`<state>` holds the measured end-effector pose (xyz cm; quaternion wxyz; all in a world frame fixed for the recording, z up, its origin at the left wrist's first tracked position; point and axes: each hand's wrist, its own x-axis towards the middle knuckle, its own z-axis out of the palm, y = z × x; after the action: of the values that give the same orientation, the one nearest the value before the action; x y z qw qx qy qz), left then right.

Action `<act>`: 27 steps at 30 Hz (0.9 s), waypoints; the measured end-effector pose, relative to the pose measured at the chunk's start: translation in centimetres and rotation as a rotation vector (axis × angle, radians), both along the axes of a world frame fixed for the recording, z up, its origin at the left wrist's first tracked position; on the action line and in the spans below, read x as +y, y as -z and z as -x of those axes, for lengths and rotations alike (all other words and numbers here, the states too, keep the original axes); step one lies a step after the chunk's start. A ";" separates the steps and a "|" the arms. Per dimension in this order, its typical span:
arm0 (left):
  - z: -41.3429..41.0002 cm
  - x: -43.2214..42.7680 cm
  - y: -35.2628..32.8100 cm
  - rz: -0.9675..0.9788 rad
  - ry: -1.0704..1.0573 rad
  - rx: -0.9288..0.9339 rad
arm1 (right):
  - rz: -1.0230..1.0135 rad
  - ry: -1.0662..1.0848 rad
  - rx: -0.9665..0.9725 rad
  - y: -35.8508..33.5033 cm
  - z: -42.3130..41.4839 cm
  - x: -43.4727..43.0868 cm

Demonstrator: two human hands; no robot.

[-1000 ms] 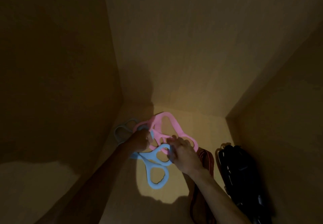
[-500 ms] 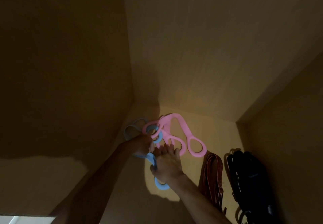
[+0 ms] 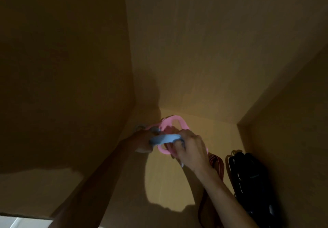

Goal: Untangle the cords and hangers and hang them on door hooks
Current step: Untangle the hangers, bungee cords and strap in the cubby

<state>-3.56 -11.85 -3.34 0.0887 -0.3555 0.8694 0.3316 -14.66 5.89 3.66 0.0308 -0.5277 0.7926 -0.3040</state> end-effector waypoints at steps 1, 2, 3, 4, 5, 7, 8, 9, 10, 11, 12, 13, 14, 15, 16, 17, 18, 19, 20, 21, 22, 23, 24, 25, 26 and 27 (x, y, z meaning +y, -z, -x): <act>0.1 0.1 -0.7 -0.011 -0.017 0.026 | 0.022 0.028 -0.018 -0.4 0.4 0.3; 0.3 0.0 -0.8 0.007 -0.042 0.073 | 0.035 0.056 -0.026 -0.7 0.8 0.5; 0.4 -0.1 -1.3 -0.003 -0.062 0.111 | 0.048 0.090 -0.036 -0.9 1.0 0.7; 0.4 0.1 -1.7 -0.005 -0.080 0.145 | 0.062 0.123 -0.060 -1.0 1.3 0.9; 0.5 0.1 -2.3 0.001 -0.108 0.181 | 0.083 0.151 -0.101 -1.0 1.4 1.1; 0.7 0.6 -4.1 0.081 -0.166 0.323 | 0.156 0.192 -0.189 -1.1 1.4 1.4; 0.9 0.7 -5.0 0.127 -0.200 0.394 | 0.199 0.217 -0.225 -1.1 1.4 1.4; 1.2 0.7 -5.7 0.182 -0.229 0.453 | 0.235 0.243 -0.256 -1.1 1.4 1.4; 1.4 0.7 -6.2 0.226 -0.237 0.471 | 0.259 0.263 -0.276 -1.2 1.5 1.4; 1.5 0.7 -6.4 0.245 -0.237 0.476 | 0.271 0.279 -0.284 -1.2 1.7 1.3; 1.6 0.6 -6.5 0.210 -0.230 0.486 | 0.271 0.286 -0.290 -1.3 1.8 1.2; 1.7 0.6 -6.5 0.133 -0.232 0.513 | 0.261 0.286 -0.301 -1.3 1.9 1.2; 1.8 0.6 -6.3 0.055 -0.243 0.516 | 0.237 0.282 -0.317 -1.2 2.0 1.1; 1.9 0.8 -6.1 -0.002 -0.247 0.496 | 0.211 0.280 -0.339 -1.0 2.0 1.1; 2.0 1.2 -6.1 -0.038 -0.252 0.464 | 0.181 0.280 -0.368 -0.8 2.0 1.0; 2.1 1.5 -5.8 -0.073 -0.274 0.439 | 0.148 0.276 -0.403 -0.4 2.0 1.0; 2.2 2.0 -5.7 -0.133 -0.301 0.434 | 0.107 0.265 -0.438 -0.3 2.0 1.0; 2.4 2.4 -5.5 -0.215 -0.330 0.449 | 0.041 0.244 -0.471 0.0 1.9 0.9; 2.4 2.8 -5.4 -0.291 -0.358 0.464 | -0.039 0.208 -0.495 0.1 1.6 0.9; 2.7 3.0 -5.1 -0.361 -0.390 0.490 | -0.122 0.168 -0.514 0.3 1.2 0.7; 2.9 3.3 -5.3 -0.412 -0.425 0.497 | -0.186 0.128 -0.521 0.7 0.9 0.6; 3.2 3.6 -5.7 -0.446 -0.456 0.489 | -0.225 0.098 -0.514 1.1 0.5 0.4; 3.5 3.8 -6.0 -0.459 -0.479 0.465 | -0.245 0.074 -0.514 1.5 0.3 0.2; 3.8 4.0 -6.3 -0.465 -0.486 0.443 | -0.259 0.051 -0.537 1.7 0.0 0.1; 4.1 4.2 -6.7 -0.480 -0.476 0.424 | -0.262 0.026 -0.603 1.7 -0.3 0.1; 4.2 4.3 -7.1 -0.509 -0.465 0.415 | -0.252 0.011 -0.705 1.7 -0.5 0.0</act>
<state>-7.81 -7.58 3.77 -0.0811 -0.4350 0.6552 0.6124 -14.17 5.93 1.95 0.3650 -0.3785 0.7673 -0.3671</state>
